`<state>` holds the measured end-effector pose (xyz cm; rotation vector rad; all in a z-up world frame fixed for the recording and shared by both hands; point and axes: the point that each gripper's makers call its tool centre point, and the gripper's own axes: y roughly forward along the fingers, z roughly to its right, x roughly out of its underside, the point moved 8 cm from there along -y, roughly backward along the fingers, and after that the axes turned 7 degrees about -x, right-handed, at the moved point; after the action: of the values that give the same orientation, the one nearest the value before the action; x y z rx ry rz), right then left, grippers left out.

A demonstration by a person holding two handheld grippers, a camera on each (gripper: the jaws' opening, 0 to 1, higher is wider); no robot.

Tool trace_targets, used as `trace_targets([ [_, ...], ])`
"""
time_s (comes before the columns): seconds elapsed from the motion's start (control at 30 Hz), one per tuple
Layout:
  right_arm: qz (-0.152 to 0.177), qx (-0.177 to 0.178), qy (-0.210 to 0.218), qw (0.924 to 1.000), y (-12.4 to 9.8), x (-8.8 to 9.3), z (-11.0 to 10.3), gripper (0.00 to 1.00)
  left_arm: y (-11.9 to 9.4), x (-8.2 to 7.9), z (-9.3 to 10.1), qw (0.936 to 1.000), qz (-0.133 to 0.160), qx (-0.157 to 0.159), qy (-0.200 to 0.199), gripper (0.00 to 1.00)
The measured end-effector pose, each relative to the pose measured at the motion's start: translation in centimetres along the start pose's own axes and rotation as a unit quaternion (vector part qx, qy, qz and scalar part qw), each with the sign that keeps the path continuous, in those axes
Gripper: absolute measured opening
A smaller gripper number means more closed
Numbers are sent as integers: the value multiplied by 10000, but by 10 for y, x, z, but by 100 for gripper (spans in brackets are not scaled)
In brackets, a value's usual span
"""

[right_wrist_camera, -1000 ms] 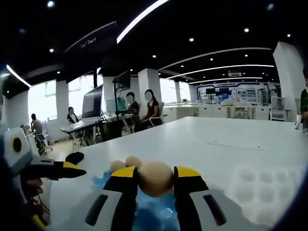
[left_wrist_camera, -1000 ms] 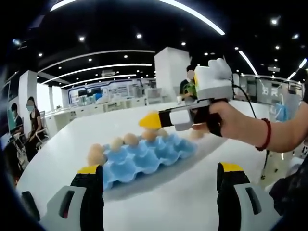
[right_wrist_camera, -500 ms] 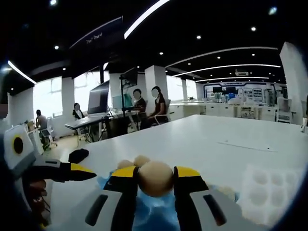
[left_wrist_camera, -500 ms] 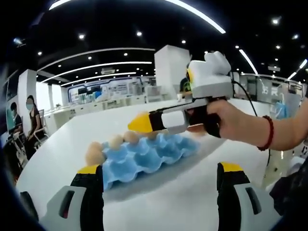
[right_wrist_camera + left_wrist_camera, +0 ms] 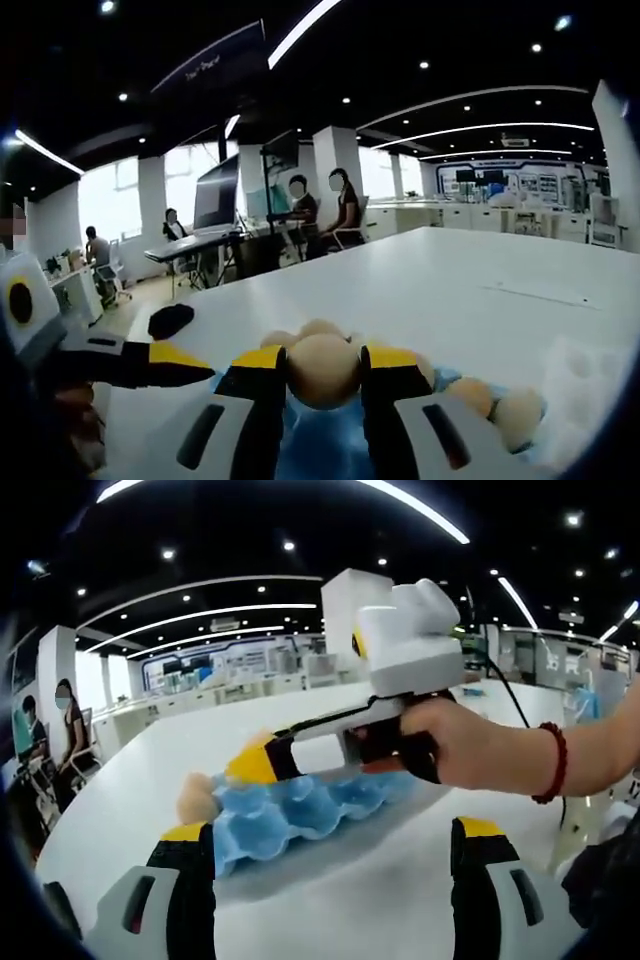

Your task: Place the egg into an empty slot of the egg tray after lifting it from the table, then release the egg inside the slot.

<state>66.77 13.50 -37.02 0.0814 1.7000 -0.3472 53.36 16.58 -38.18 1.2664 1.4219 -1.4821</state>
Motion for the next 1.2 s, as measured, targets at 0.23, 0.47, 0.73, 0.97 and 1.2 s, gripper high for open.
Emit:
trace_targets([
  [0.23, -145, 30, -94, 9998, 14, 7, 0, 30, 1, -1, 0, 9999, -45, -17, 88, 100],
  [0.47, -240, 108, -145, 9995, 21, 15, -1, 31, 2, 0, -1, 9999, -55, -12, 88, 100],
  [0.73, -418, 431, -539, 9967, 25, 20, -8, 31, 1, -3, -5, 9999, 20, -145, 21, 100],
  [0.97, -376, 338, -466, 9976, 25, 18, -9, 30, -3, 0, -7, 9998, -29, -197, 56, 100],
  [1.2, -405, 300, -434, 9978, 25, 19, -10, 30, -4, 5, -7, 9996, -154, -208, 72, 100],
])
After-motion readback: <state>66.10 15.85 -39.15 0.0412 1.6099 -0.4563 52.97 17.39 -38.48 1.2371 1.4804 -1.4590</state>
